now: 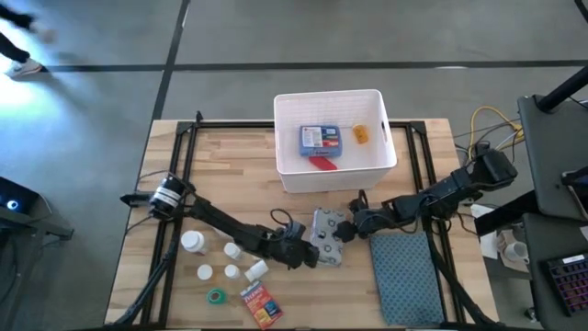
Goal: Pick & place medical supplies in basket/bin
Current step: Put the white mailer bag into the white bin
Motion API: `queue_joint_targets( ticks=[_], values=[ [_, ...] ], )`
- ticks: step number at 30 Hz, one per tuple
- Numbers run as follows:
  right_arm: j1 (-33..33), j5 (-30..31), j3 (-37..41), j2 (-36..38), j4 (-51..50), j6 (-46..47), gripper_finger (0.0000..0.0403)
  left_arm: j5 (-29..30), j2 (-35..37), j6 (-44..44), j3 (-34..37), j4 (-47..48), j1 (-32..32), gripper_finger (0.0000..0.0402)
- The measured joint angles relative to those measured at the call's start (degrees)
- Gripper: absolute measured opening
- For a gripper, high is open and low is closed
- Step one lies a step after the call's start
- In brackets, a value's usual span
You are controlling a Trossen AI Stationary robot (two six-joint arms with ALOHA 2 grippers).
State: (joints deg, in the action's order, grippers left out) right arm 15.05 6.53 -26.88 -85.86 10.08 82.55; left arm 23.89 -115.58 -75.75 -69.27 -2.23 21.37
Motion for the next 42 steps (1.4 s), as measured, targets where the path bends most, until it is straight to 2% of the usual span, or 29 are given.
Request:
queue_joint_targets(
  ticks=[6, 13, 19, 26, 31, 36, 42],
  values=[
    [-0.8, 1.0, 0.1, -1.7, 5.5, -0.6, 0.0301, -0.4, -2.4, -0.2, -0.9, 0.4, 0.1, 0.0166],
    [-0.9, 0.7, -1.6, -1.2, 5.5, -4.4, 0.0302, -1.0, -3.0, 0.0, -0.1, 0.5, 0.2, 0.0166],
    [-0.8, -2.1, -5.9, 0.1, 4.5, -9.3, 0.0291, -1.9, -3.1, 0.2, 0.3, 1.6, 0.4, 0.0166],
    [-0.7, -6.3, -10.5, 0.1, -3.5, -16.2, 0.0281, -2.0, -3.1, 0.5, 0.7, 1.2, 0.5, 0.0166],
    [-0.4, -7.3, -13.8, 0.1, -9.5, -26.3, 0.0277, -2.0, -3.1, 0.6, 0.7, 1.2, 0.6, 0.0166],
    [-0.5, -4.4, -15.4, 0.1, -12.3, -33.1, 0.0245, -1.3, -3.1, 0.4, 0.7, 0.6, 0.6, 0.0166],
    [-0.5, -3.3, -15.4, 0.1, -12.9, -33.8, 0.0161, -1.3, -3.1, 0.2, 0.8, -1.1, 0.5, 0.0166]
  ],
)
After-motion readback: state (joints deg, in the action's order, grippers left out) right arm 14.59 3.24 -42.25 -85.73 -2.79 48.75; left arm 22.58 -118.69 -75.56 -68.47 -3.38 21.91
